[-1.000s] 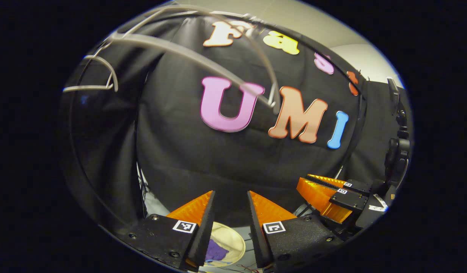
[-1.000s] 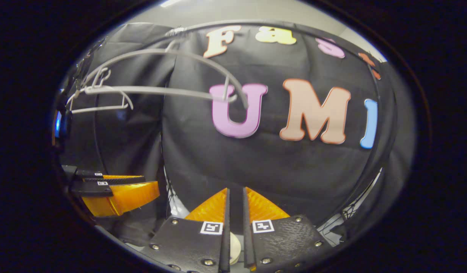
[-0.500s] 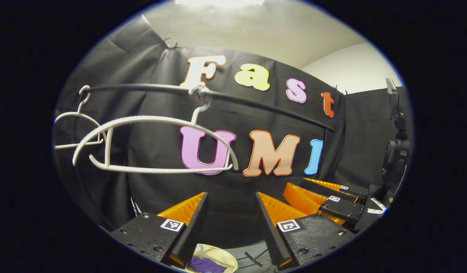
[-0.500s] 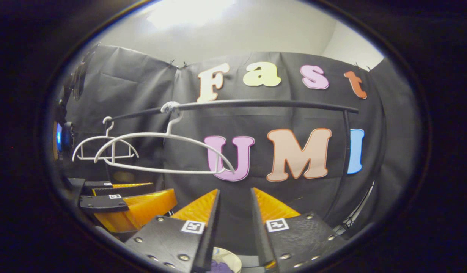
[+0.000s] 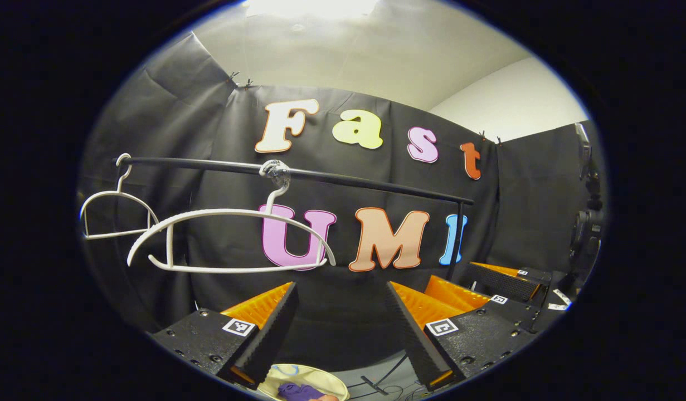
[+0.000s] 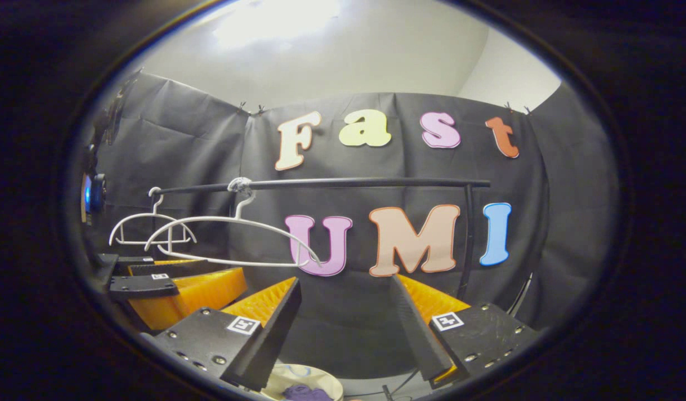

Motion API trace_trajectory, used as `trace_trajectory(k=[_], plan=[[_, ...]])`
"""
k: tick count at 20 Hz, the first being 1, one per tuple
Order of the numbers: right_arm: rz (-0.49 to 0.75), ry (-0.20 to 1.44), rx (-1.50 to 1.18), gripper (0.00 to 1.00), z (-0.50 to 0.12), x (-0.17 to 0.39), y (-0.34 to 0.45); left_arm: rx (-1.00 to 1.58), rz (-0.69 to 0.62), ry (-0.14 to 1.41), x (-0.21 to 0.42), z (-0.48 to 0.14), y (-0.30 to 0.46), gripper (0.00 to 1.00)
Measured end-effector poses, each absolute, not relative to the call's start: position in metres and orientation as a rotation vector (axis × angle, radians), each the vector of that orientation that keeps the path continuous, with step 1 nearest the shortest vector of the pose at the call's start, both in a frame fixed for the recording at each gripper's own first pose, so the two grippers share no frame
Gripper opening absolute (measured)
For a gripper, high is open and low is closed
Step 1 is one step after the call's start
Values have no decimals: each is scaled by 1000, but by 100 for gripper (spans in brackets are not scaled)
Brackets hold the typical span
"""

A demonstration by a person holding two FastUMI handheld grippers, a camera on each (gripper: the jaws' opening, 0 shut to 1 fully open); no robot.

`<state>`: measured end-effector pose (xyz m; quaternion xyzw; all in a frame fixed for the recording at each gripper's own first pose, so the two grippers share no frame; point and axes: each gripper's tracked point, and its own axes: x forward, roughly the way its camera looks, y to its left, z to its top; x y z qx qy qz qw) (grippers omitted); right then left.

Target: Grasp the clothes on the hanger with both hands and then place them into the laundry hamper below.

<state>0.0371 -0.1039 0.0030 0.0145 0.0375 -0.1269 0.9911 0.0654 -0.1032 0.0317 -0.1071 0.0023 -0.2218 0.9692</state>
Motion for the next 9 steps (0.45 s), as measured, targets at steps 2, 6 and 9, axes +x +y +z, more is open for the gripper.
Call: trace_trajectory(k=[2, 6, 9], plan=[[-265, 76, 22, 97, 5, 31, -111, -215, -455, 3, 64, 33, -106, 96], [-282, 71, 7, 93, 9, 25, -122, -209, -471, 9, 63, 32, -115, 96], [-286, 66, 4, 93, 12, 22, -129, -207, -474, 13, 63, 32, -121, 92]])
